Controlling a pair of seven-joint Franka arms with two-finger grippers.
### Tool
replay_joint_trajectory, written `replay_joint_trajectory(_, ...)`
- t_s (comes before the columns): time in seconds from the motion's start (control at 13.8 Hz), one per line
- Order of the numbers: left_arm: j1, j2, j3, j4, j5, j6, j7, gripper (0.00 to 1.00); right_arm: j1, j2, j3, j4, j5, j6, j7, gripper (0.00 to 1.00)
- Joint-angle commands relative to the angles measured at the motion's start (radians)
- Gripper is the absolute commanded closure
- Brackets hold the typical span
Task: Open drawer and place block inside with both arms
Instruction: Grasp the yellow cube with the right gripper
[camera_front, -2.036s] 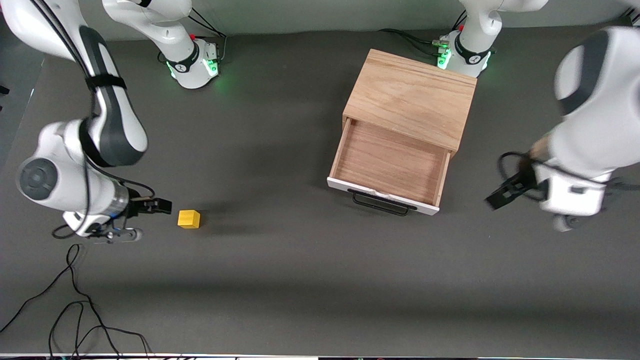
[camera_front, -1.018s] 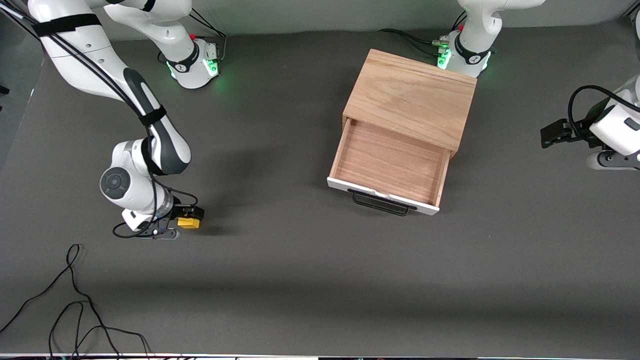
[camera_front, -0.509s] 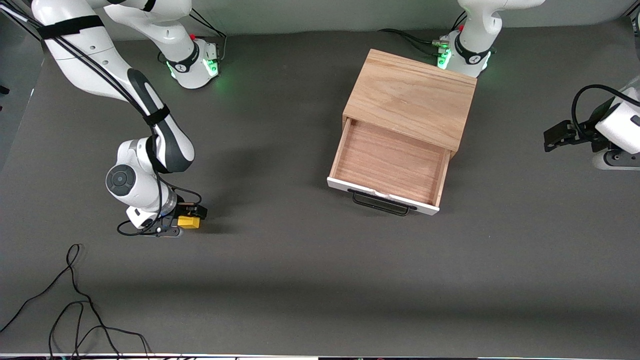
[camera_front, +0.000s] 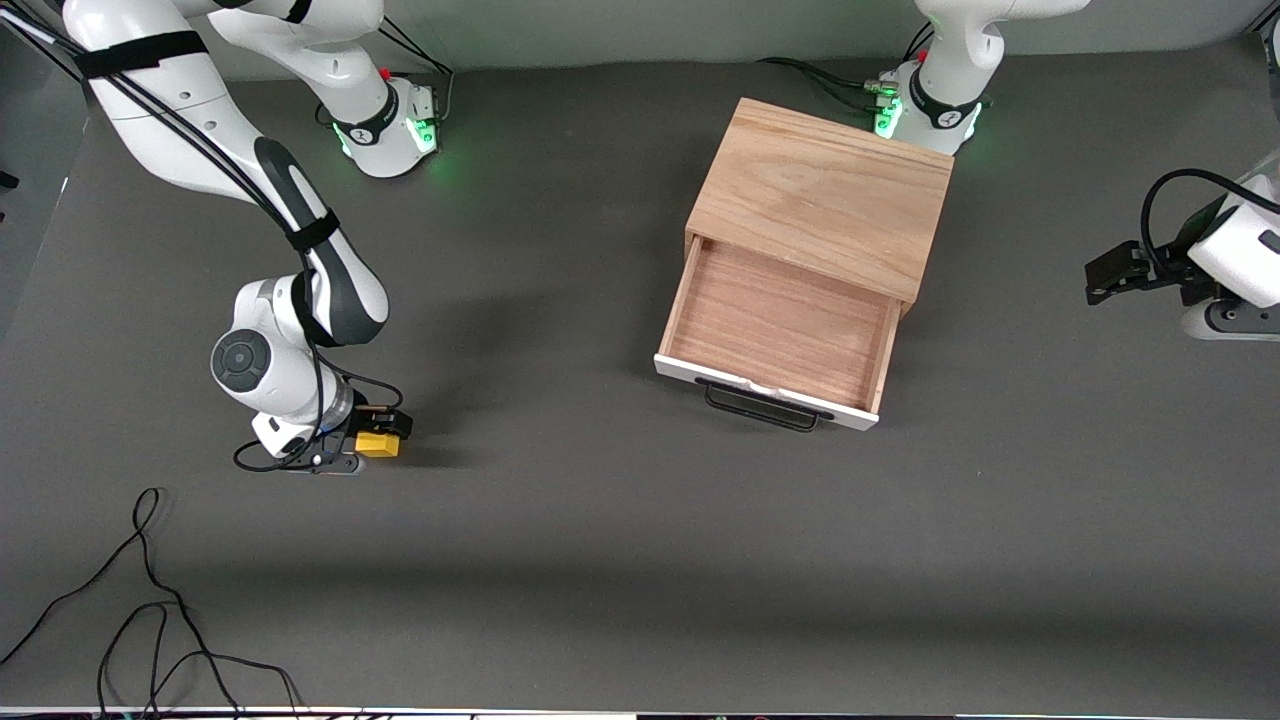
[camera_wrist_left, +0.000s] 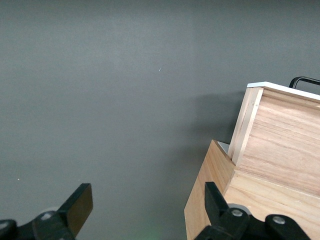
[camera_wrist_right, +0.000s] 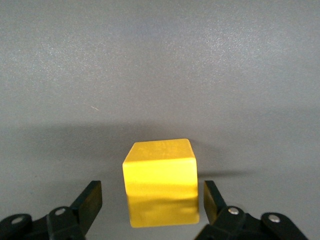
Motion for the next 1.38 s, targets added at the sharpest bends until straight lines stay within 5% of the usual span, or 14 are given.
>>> replay_joint_trajectory(0.0, 0.006, -0.022, -0.006, -0.016, -0.015, 0.007, 0.020, 0.00, 0.002, 0.006, -0.005, -0.006, -0.012, 0.026, 0.016, 0.03)
replay_joint_trajectory(0.29, 0.005, -0.023, -0.006, -0.016, -0.017, -0.001, 0.020, 0.00, -0.001, 0.013, -0.006, -0.007, -0.013, 0.046, 0.013, 0.02)
replay_joint_trajectory(0.65, 0.003, -0.027, -0.001, -0.016, -0.054, -0.002, 0.021, 0.00, -0.002, 0.013, -0.011, -0.007, -0.013, 0.046, -0.011, 0.49)
replay_joint_trajectory(0.87, 0.003, -0.030, -0.001, -0.016, -0.048, -0.004, 0.021, 0.00, -0.001, 0.010, -0.012, -0.007, -0.013, 0.041, -0.010, 0.66)
replay_joint_trajectory(1.09, 0.005, -0.034, 0.002, -0.013, -0.042, -0.012, 0.020, 0.00, 0.011, -0.016, -0.011, 0.002, -0.013, 0.009, 0.007, 0.70)
replay_joint_trajectory(1.31, 0.005, -0.025, 0.000, -0.019, -0.011, 0.001, 0.021, 0.00, 0.068, -0.066, -0.006, 0.107, -0.012, -0.200, 0.065, 0.70)
